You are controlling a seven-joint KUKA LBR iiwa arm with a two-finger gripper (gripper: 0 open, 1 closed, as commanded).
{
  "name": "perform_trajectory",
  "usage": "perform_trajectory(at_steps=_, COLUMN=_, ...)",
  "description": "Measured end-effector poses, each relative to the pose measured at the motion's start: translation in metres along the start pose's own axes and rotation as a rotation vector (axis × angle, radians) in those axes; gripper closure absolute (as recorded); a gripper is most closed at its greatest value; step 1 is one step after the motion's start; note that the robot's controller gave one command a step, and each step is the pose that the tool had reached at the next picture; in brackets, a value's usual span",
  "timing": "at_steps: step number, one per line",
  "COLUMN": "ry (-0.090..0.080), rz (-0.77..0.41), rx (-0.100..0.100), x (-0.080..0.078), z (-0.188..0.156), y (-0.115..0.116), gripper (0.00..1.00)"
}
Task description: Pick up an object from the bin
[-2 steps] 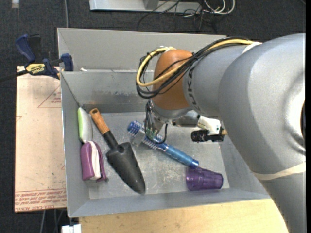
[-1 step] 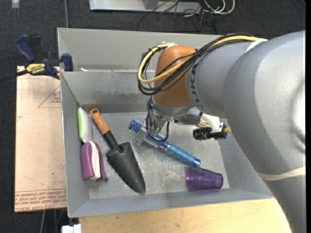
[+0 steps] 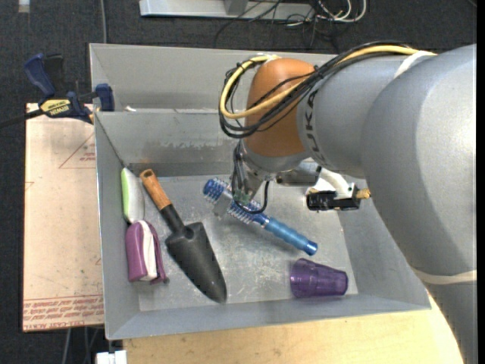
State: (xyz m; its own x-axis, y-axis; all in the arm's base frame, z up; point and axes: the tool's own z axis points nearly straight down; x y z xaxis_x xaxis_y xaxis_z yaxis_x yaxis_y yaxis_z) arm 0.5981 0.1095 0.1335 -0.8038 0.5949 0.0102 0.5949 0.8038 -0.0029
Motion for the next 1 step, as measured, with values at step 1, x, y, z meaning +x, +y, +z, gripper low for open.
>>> perform_trajectory(at_steps=1, ry=-0.001, rz=-0.001, rx=-0.001, x=-0.0001, z=-0.0179, y=0.0003, gripper=1.00)
